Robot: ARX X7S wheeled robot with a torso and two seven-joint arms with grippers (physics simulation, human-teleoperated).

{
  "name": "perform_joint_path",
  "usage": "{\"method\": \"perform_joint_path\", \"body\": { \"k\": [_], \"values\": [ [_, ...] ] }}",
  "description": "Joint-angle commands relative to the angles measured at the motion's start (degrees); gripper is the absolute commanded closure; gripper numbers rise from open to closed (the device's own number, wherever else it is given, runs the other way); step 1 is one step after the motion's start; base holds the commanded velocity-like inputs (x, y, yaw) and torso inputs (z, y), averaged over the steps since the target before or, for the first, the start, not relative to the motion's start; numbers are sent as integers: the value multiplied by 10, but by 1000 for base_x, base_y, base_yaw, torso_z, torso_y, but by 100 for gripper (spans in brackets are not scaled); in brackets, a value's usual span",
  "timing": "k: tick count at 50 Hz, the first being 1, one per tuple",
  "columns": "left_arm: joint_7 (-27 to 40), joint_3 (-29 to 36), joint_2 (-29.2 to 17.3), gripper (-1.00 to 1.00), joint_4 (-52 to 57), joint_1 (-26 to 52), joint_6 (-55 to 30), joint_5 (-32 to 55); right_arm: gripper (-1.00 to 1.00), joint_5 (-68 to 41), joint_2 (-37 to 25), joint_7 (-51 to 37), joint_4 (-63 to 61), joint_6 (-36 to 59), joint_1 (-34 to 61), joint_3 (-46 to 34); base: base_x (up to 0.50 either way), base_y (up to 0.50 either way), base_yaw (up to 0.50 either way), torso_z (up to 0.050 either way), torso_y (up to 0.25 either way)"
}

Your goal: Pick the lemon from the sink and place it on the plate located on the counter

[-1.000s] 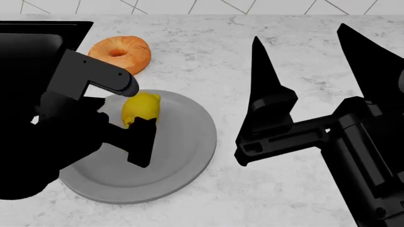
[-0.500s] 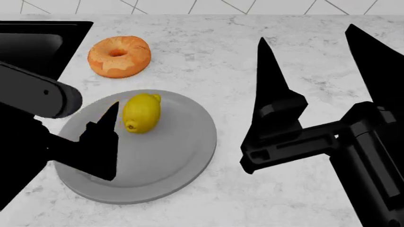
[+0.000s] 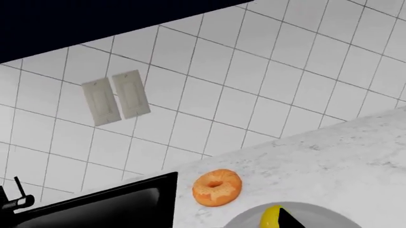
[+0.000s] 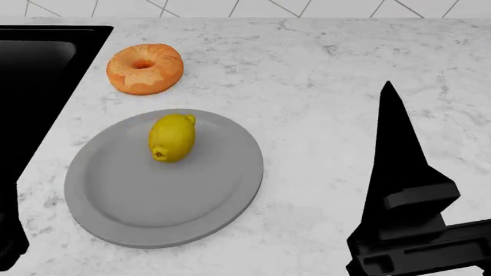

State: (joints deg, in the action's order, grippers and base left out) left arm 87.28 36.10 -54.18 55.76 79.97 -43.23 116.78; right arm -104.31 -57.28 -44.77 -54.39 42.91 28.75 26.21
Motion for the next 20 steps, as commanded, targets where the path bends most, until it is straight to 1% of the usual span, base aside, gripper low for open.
{"method": "perform_joint_path", "body": {
  "k": [1,4,6,8,9,10,12,16,19,20],
  "values": [
    [27,-93,-82,-100,42,36,17,126,-100,-145,-56,-71,-45,8,-73,167,0,0,0,0,0],
    [27,-158,-98,-100,42,21,-3,170,-100,-194,-57,-89,-50,27,-93,231,0,0,0,0,0],
    [27,-198,-109,-100,42,8,-15,196,-100,-216,-57,-99,-52,37,-96,255,0,0,0,0,0],
    [27,-253,-134,-100,42,0,-26,240,-100,-234,-57,-113,-54,49,-95,271,0,0,0,0,0],
    [27,-270,-140,-100,42,-8,-30,248,-100,-239,-57,-117,-53,53,-93,274,0,0,0,0,0],
    [27,-301,-157,-100,42,-19,-36,267,-100,-249,-58,-122,-53,56,-92,282,0,0,0,0,0],
    [27,-378,-173,-100,42,-69,-52,295,-100,-261,-59,-130,-51,64,-91,295,0,0,0,0,0],
    [27,-525,-188,-100,42,-172,-79,338,-100,-271,-54,-137,-49,78,-91,306,0,0,0,0,0],
    [27,-583,-187,-100,42,-212,-95,357,-100,-288,-52,-150,-53,81,-87,311,0,0,0,0,0],
    [27,-604,-194,-100,42,-220,-96,372,-100,-295,-53,-155,-54,84,-84,313,0,0,0,0,0]
  ]
}}
